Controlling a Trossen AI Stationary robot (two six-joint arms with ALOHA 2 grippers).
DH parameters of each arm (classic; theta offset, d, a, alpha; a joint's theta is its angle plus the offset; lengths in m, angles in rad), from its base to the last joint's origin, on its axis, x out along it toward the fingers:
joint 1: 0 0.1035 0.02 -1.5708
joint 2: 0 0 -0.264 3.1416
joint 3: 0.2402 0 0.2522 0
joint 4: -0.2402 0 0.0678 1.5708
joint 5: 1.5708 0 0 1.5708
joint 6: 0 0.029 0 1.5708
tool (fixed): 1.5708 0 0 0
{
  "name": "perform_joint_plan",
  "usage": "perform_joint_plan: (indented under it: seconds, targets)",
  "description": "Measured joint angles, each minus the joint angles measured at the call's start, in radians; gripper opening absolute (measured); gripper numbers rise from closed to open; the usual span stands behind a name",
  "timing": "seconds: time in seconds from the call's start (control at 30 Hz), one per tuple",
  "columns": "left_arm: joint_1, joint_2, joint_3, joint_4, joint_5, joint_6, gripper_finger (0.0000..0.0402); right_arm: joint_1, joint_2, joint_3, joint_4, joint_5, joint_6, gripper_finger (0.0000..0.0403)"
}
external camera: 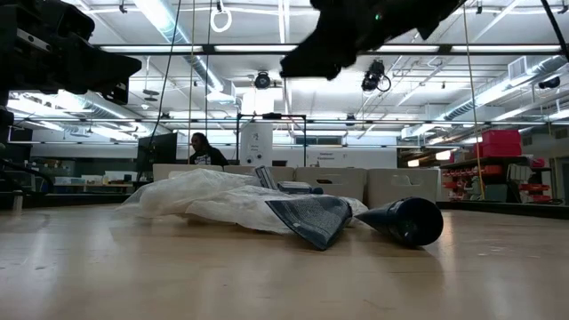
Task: Pick & Place Travel size toiletries
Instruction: Put the blue shave cream into the right gray bin
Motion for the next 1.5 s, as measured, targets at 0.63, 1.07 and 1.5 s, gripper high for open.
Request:
perform_joint_plan:
  seconds: [0.63,1.07,1.5]
  targets:
    - [0.000,0.000,0.000,0.000,0.000,0.000,0.0016,0.191,-0.013,0.000,0.037,-0.002,-0.003,0.0194]
    - [0.000,0.000,0.000,0.000,0.000,0.000,0.0016,0.299,-0.013,0.000,0.036,-0.001,-0.003,0.0227]
    - [0.000,0.000,0.000,0.000,0.000,0.000,0.0016,0.361,-0.022,0.087,-0.219,-0.002,-0.004,0.0263]
